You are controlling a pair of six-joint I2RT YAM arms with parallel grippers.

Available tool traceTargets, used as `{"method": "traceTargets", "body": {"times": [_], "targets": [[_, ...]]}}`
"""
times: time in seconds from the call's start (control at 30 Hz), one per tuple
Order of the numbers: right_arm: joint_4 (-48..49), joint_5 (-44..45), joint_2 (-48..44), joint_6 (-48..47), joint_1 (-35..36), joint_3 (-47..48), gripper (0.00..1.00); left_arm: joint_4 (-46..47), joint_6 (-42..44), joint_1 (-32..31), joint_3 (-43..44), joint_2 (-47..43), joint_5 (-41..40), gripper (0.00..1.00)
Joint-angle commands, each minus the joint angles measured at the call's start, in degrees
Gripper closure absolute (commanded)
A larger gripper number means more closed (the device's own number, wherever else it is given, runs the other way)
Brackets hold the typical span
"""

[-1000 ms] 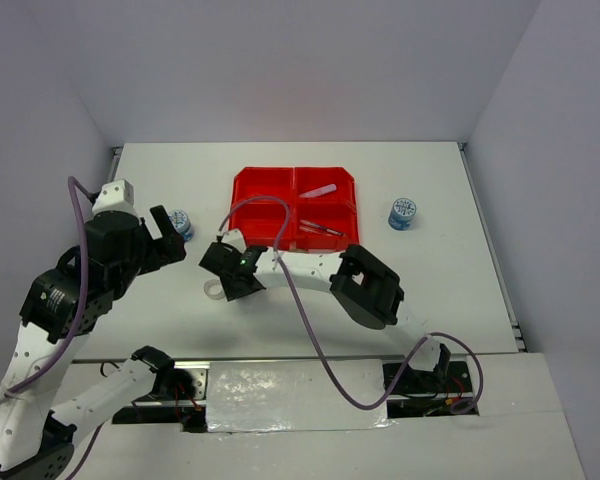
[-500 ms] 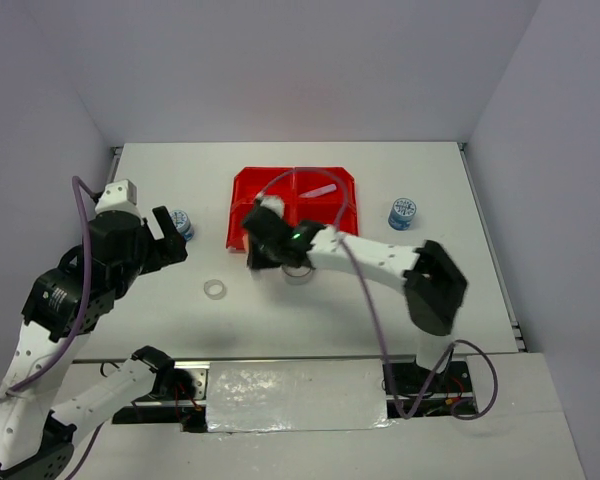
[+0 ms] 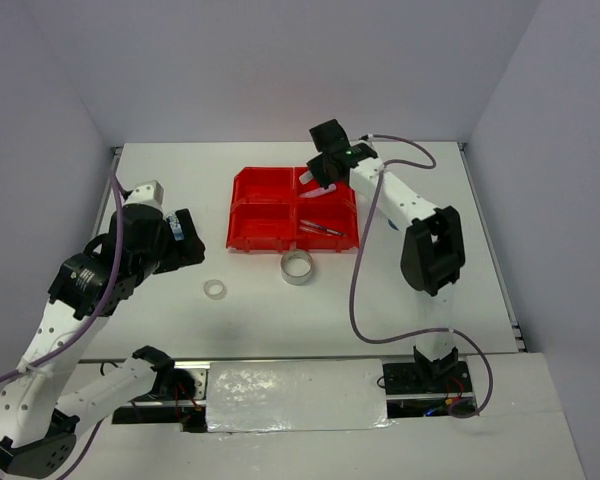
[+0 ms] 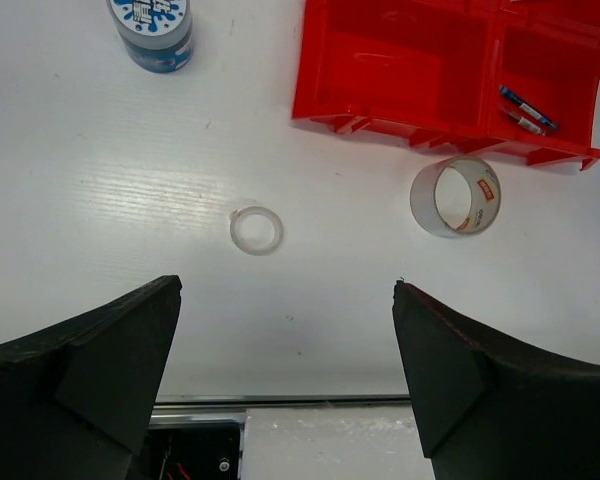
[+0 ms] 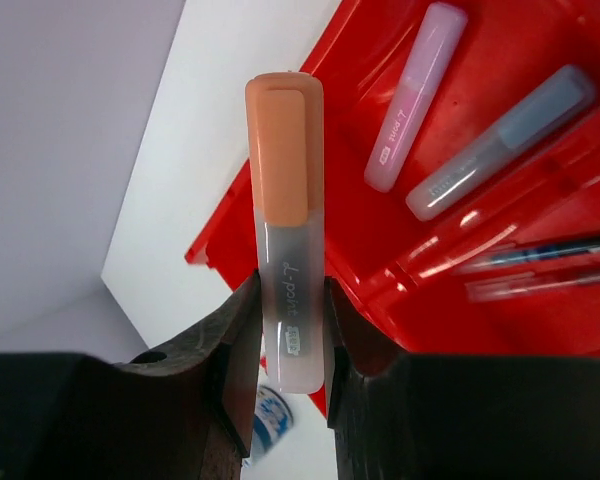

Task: Sort the stationery into containers
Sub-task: Place the pen in the storage box, then pick up the stationery from the center of the board.

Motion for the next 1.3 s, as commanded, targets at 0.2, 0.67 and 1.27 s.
{"method": "traceTargets", "body": {"times": [0.2, 0.67, 1.27], "targets": [[-7.6, -1.2, 7.0, 11.3, -3.0, 8.0, 0.96, -1.3, -1.1, -0.1, 2.2, -0.5, 0.9, 0.01], [2.1, -10.2, 9.7, -0.8, -5.8, 8.6, 0.18, -2.9, -2.4, 0.0, 3.9, 5.3, -3.3, 0.01], [-1.5, -27.1, -41.6, -47.3, -4.0, -24.8, 0.0, 3.8, 2.6, 27.0, 29.7, 55.3, 3.7, 0.01]]}}
